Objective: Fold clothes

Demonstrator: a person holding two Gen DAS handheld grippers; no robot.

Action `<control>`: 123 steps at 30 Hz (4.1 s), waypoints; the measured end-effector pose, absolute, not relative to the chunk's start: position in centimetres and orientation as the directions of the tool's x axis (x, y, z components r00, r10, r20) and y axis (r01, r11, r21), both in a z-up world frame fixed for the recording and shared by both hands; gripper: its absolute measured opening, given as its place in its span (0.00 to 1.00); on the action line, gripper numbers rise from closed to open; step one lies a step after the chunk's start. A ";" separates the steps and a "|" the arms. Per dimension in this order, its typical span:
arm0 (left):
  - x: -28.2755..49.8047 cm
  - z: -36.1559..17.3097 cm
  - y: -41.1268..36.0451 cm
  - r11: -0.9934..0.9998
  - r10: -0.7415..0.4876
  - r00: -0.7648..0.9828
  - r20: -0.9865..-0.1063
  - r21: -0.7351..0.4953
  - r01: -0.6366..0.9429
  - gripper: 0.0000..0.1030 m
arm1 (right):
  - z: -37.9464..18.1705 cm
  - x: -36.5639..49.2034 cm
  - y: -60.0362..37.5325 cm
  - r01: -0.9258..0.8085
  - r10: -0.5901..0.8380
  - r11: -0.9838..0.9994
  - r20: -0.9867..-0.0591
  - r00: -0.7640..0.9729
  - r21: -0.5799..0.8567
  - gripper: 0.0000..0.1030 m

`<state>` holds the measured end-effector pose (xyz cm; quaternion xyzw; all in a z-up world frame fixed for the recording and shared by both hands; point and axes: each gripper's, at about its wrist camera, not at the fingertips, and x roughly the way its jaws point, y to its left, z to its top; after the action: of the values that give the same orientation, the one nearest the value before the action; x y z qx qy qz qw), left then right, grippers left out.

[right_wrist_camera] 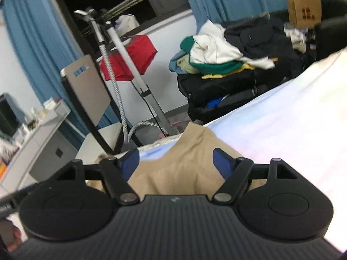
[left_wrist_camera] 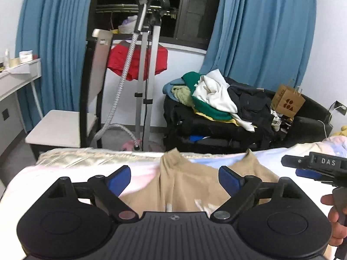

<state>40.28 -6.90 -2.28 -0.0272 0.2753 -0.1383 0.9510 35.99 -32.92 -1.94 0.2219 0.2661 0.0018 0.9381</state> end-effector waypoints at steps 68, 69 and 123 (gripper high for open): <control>20.0 -4.4 6.4 0.977 -0.041 0.762 -0.646 -0.186 -0.105 0.59 | -5.9 9.9 -36.1 0.242 0.071 0.758 -0.446 0.892 0.605 0.74; 18.6 -4.0 5.1 0.977 -0.073 0.765 -0.640 -0.198 -0.073 0.59 | -6.1 9.7 -36.9 0.258 0.072 0.735 -0.451 0.890 0.627 0.74; 14.1 -11.5 -4.2 0.924 -0.379 0.685 -0.622 -0.292 0.246 0.63 | -7.8 19.2 -49.6 0.390 -0.121 0.852 -0.592 0.797 0.351 0.45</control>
<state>14.08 -4.22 -11.54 -0.0929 0.3579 -0.1712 0.9132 19.22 -49.55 -7.78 0.2343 0.2869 -0.1390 0.9184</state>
